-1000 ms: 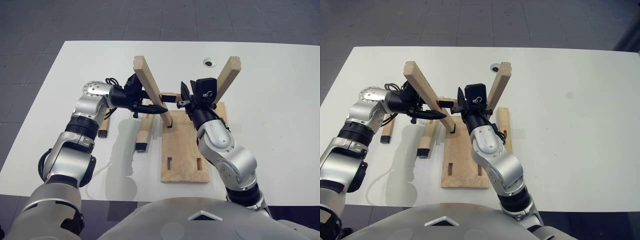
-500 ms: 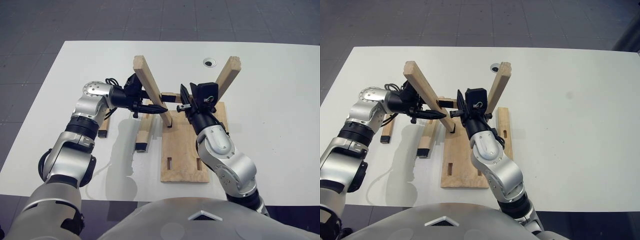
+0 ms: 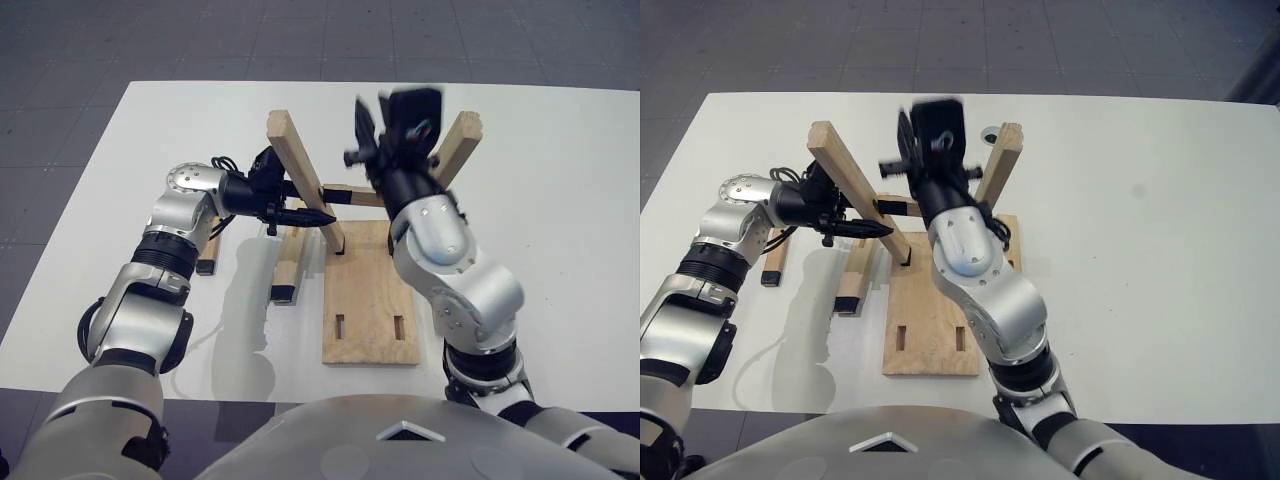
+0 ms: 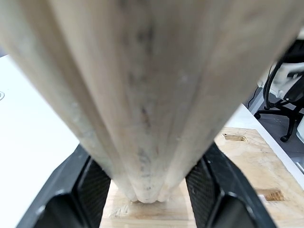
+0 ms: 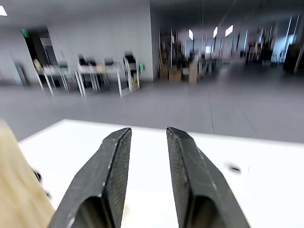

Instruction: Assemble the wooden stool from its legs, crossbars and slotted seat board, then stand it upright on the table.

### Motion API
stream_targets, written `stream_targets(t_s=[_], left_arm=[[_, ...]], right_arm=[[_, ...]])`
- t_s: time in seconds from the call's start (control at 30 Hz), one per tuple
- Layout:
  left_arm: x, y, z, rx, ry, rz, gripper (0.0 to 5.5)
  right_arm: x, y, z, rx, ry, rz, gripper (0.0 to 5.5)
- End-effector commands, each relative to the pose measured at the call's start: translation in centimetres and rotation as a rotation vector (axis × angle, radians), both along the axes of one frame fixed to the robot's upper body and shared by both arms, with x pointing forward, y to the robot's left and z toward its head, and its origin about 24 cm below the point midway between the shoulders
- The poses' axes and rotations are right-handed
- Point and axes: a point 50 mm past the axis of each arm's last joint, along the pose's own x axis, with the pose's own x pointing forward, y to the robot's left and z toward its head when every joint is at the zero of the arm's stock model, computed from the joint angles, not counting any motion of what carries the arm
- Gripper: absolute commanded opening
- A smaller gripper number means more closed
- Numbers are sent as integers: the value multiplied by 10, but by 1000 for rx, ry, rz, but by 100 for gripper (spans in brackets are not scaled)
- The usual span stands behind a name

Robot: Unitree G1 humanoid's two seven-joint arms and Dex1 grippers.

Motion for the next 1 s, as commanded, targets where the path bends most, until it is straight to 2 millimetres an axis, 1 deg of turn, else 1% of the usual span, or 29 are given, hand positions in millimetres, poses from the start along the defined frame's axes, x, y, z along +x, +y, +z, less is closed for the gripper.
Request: stream_targets(t_s=[0.03, 0.07, 0.1, 0.2, 0.27, 0.3, 0.37, 0.43, 0.47, 0.5, 0.57, 0.6, 0.73, 0.87, 0.93, 1.0], left_arm=[[-115, 18, -145, 478, 688, -15, 205], [-115, 18, -145, 477, 689, -14, 205], [-115, 18, -145, 477, 689, -12, 205], [-114, 17, -146, 479, 685, -13, 205], [-113, 16, -146, 481, 679, -13, 205], [-113, 16, -146, 482, 678, -14, 205], [-114, 16, -146, 487, 673, -14, 205], [-114, 17, -147, 500, 662, -4, 205], [-113, 17, -147, 509, 654, -1, 205], [-113, 18, -148, 523, 649, 8, 205], [-110, 19, -148, 567, 621, 37, 205], [-109, 19, -149, 588, 608, 49, 205], [-107, 23, -150, 643, 581, 79, 205], [-104, 27, -151, 704, 536, 108, 205], [-100, 29, -152, 722, 506, 151, 205], [-95, 29, -152, 733, 466, 189, 205]], right_arm=[[-87, 24, -136, -88, 676, 156, 134], [-92, 23, -136, -82, 685, 169, 134], [-91, 21, -132, -76, 667, 174, 134], [-75, 15, -115, -44, 584, 156, 134], [-66, 14, -98, 4, 509, 136, 134], [-61, 15, -85, 41, 448, 136, 134], [-51, 20, -49, 132, 287, 155, 134], [-40, 16, 0, 234, 68, 167, 134], [-37, 12, 20, 276, -22, 166, 134], [-33, 3, 42, 316, -120, 151, 134], [-28, -24, 84, 405, -310, 77, 134], [-29, -35, 98, 440, -375, 54, 134], [-35, -60, 125, 541, -500, 5, 134], [-49, -95, 168, 588, -757, -55, 134], [-54, -125, 177, 583, -835, -154, 134], [-58, -157, 173, 513, -853, -312, 134]])
